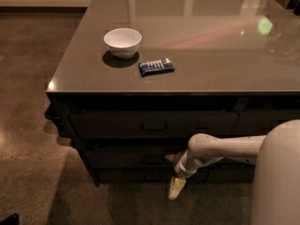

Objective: Close middle drawer

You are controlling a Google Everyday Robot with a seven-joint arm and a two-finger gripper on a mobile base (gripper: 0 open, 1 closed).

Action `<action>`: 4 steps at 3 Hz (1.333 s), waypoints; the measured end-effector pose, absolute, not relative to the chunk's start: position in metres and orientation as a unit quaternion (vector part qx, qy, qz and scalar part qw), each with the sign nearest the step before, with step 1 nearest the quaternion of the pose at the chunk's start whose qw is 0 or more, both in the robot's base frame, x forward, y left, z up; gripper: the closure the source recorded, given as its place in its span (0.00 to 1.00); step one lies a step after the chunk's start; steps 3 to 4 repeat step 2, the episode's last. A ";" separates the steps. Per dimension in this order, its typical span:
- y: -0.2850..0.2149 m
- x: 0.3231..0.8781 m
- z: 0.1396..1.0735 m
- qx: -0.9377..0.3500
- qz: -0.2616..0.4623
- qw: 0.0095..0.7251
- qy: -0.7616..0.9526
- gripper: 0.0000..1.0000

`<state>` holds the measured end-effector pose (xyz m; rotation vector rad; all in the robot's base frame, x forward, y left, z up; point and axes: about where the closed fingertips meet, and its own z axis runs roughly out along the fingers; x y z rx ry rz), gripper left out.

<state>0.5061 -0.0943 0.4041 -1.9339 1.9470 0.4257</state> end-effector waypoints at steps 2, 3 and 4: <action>-0.108 0.524 0.400 -0.673 0.139 0.188 0.701 0.00; -0.108 0.524 0.400 -0.673 0.139 0.188 0.701 0.00; -0.108 0.524 0.400 -0.673 0.139 0.188 0.701 0.00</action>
Offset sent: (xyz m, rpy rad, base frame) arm 0.0146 -0.0118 -0.0039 -0.0055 -0.0152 -0.0321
